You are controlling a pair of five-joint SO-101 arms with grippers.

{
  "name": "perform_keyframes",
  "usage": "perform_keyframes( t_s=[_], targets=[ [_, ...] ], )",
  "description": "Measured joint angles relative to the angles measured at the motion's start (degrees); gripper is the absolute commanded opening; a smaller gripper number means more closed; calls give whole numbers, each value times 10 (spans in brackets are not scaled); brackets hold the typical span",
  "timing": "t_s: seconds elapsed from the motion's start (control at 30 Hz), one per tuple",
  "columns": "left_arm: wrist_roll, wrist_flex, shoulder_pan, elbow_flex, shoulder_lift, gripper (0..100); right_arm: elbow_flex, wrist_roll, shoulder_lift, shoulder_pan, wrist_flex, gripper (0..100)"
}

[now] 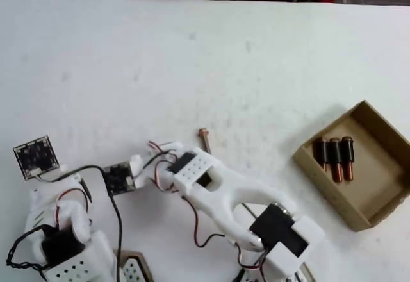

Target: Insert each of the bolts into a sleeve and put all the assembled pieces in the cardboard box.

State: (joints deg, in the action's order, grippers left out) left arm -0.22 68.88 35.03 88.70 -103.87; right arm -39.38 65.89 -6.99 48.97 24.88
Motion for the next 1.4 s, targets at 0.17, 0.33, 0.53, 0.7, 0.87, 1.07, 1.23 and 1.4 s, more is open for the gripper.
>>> perform_keyframes(
  t_s=[0.17,0.33,0.53,0.7,0.87,1.07,1.23,1.4],
  targets=[
    [0,0,0,0,0,22,8,0,-4,-20,1,17],
    [0,0,0,0,0,22,11,-1,-9,-32,1,17],
    [0,0,0,0,0,22,17,-1,0,-41,1,17],
    [0,0,0,0,0,22,17,-1,31,-57,0,17],
    [0,0,0,0,0,22,18,-76,92,-80,7,17],
    [0,0,0,0,0,22,37,-156,184,-106,94,17],
    [0,0,0,0,0,22,39,-258,265,-133,209,17],
    [0,0,0,0,0,22,39,-333,295,-171,316,17]
  ],
)
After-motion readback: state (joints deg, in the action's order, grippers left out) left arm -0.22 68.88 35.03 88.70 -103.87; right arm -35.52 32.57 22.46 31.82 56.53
